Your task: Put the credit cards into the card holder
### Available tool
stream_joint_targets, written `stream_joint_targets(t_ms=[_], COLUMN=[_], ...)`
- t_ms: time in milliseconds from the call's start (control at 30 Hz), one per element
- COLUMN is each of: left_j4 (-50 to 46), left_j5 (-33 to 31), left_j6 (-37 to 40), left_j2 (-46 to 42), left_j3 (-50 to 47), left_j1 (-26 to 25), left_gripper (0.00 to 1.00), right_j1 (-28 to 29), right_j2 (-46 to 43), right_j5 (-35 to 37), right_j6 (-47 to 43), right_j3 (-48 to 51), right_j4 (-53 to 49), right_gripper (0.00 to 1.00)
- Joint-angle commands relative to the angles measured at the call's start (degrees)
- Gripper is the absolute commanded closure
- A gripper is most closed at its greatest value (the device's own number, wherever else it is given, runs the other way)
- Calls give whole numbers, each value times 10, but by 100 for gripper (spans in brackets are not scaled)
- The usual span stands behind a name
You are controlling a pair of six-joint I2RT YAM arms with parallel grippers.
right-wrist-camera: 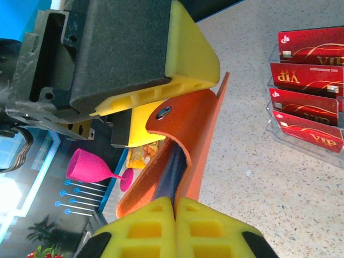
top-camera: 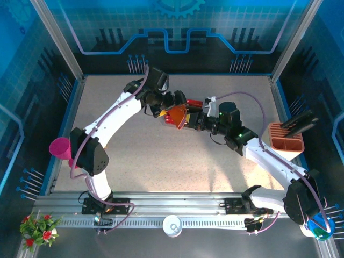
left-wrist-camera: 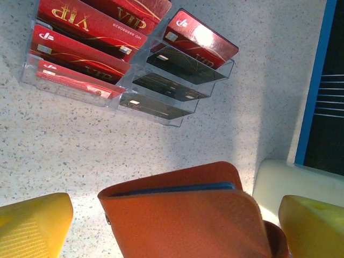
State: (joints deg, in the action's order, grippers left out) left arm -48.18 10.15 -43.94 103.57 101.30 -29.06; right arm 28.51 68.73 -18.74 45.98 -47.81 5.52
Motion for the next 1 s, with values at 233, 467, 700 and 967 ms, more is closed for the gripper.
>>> stream_joint_targets(t_ms=[233, 467, 700, 967], left_j4=[-10, 7, 16, 99], left_j5=[-32, -34, -39, 16], left_j6=[18, 10, 2, -70], left_j2=[-48, -78, -105, -151], left_j3=[-72, -109, -136, -211], left_j1=[1, 5, 9, 22], left_gripper=[1, 1, 1, 1], right_j1=[2, 2, 2, -4], right_j2=[-18, -21, -29, -39], right_j5=[41, 48, 53, 56], right_j6=[-18, -16, -9, 82], right_j3=[5, 16, 31, 66], right_j4=[-31, -35, -36, 24], right_gripper=[100, 100, 100, 100])
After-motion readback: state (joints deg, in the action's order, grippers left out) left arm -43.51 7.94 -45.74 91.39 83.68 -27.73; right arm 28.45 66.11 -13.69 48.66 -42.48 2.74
